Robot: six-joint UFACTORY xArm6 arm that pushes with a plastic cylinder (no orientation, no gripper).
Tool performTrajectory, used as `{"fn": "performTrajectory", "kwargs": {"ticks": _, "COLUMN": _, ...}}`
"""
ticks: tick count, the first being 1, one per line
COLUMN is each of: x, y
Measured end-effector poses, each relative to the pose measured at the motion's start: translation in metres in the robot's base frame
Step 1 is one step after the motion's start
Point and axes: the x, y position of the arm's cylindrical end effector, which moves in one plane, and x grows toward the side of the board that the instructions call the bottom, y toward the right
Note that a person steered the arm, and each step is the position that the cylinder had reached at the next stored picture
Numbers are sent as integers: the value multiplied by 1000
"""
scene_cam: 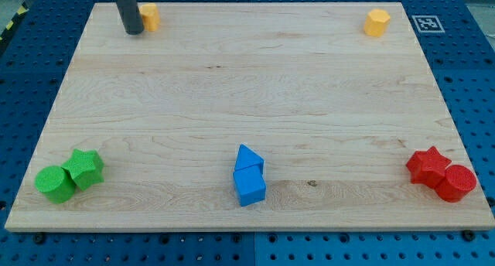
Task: Nudge the yellow hexagon left a bit
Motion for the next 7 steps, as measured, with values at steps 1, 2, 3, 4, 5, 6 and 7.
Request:
{"fn": "performTrajectory", "kwargs": {"ticks": 1, "x": 22, "y": 55}}
{"fn": "performTrajectory", "kwargs": {"ticks": 2, "x": 22, "y": 126}}
{"fn": "performTrajectory", "kwargs": {"ticks": 3, "x": 22, "y": 211}}
{"fn": "performTrajectory", "kwargs": {"ticks": 4, "x": 22, "y": 304}}
{"fn": "performTrajectory", "kwargs": {"ticks": 5, "x": 22, "y": 392}}
{"fn": "performTrajectory", "kwargs": {"ticks": 6, "x": 21, "y": 462}}
{"fn": "performTrajectory", "kwargs": {"ticks": 7, "x": -11, "y": 492}}
